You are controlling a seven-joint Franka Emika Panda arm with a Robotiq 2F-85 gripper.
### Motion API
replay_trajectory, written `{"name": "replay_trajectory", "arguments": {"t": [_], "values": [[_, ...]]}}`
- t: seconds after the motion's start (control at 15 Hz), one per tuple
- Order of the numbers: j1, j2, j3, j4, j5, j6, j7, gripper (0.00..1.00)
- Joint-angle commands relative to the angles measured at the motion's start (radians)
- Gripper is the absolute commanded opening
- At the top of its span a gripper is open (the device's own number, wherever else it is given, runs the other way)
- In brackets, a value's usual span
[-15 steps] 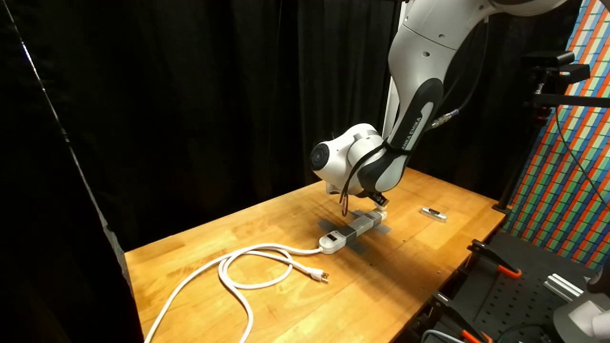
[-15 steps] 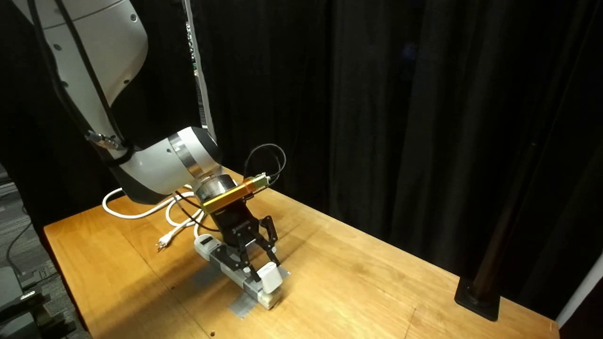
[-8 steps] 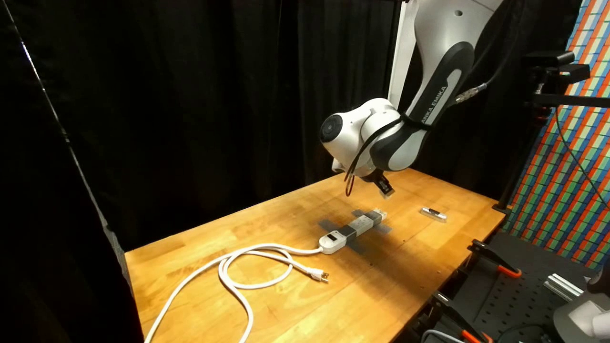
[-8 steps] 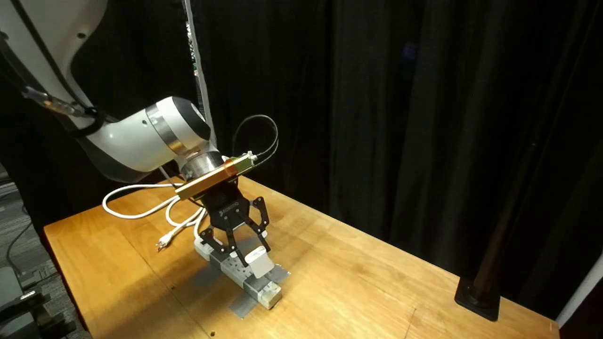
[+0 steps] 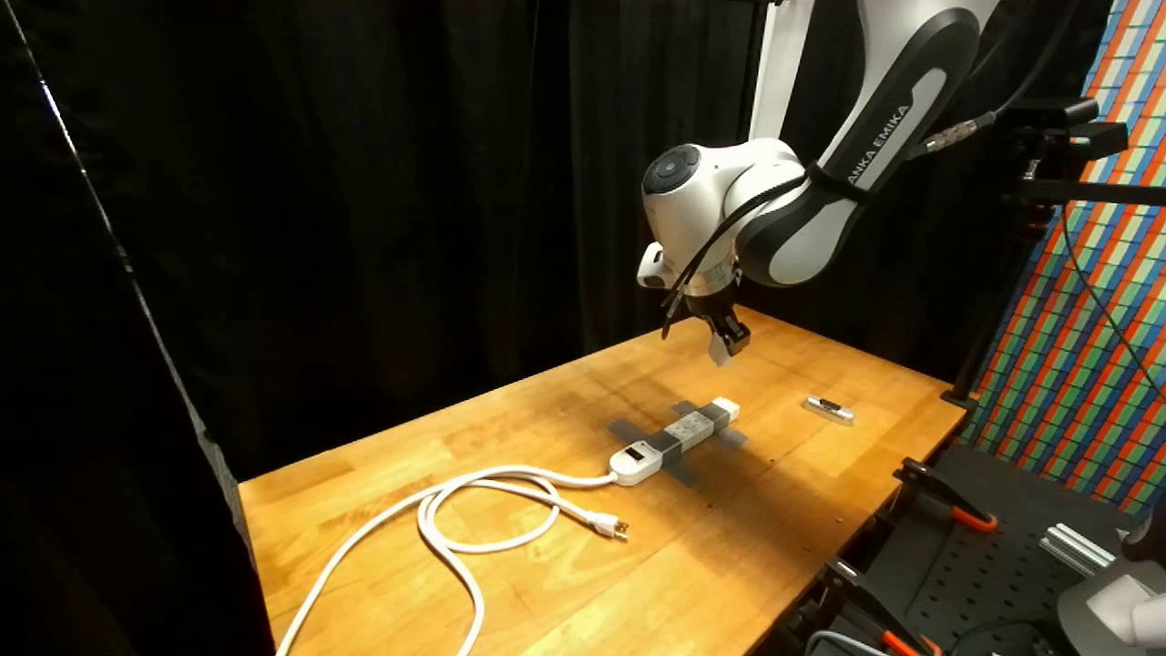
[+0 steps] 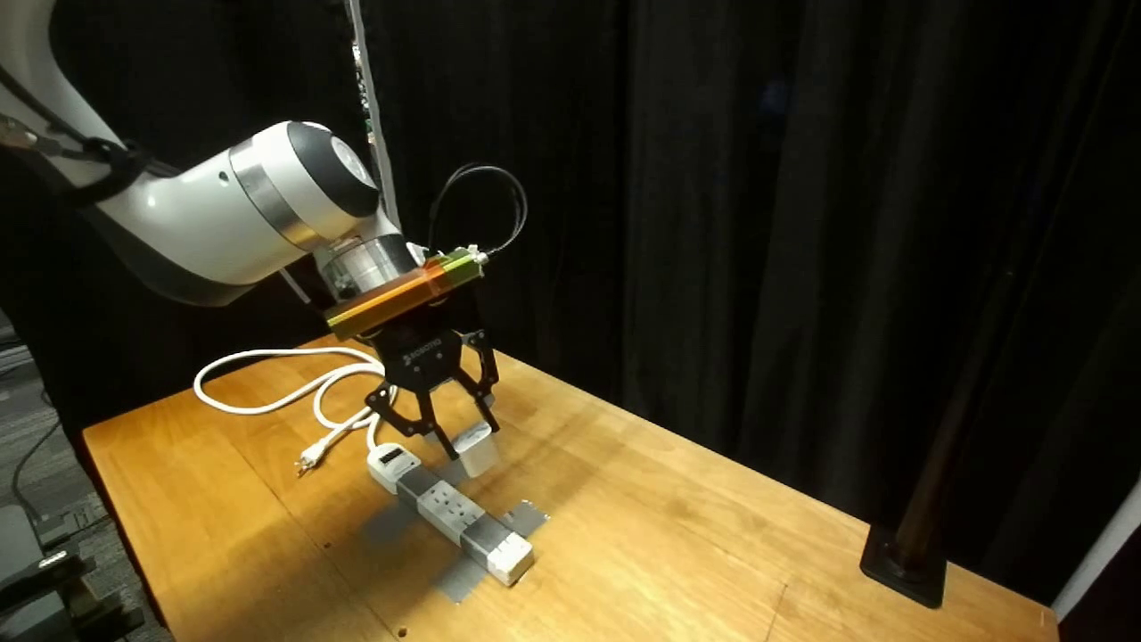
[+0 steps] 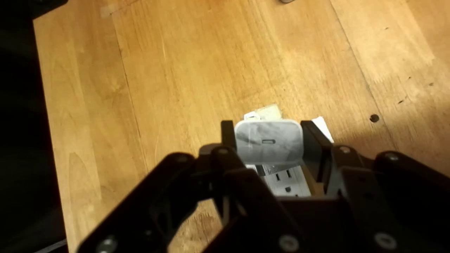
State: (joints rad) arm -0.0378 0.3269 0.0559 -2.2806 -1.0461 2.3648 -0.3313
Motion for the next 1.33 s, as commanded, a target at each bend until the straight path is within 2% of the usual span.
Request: {"name": "replay_trajectory", "arguments": {"t": [0.0, 0.27, 0.47, 1.27], "values": [[-0.01, -0.009, 0.02, 0.022, 0.119, -0.005, -0.183, 0.22], [-0.005, 0.019, 0.032, 0.067, 0.26, -0.039, -0.351, 0.22], [0.013, 0.038, 0.015, 0.091, 0.244, -0.003, -0.338, 0.22], [0.023, 0.188, 0.015, 0.197, 0.236, -0.012, -0.369, 0.22]]}}
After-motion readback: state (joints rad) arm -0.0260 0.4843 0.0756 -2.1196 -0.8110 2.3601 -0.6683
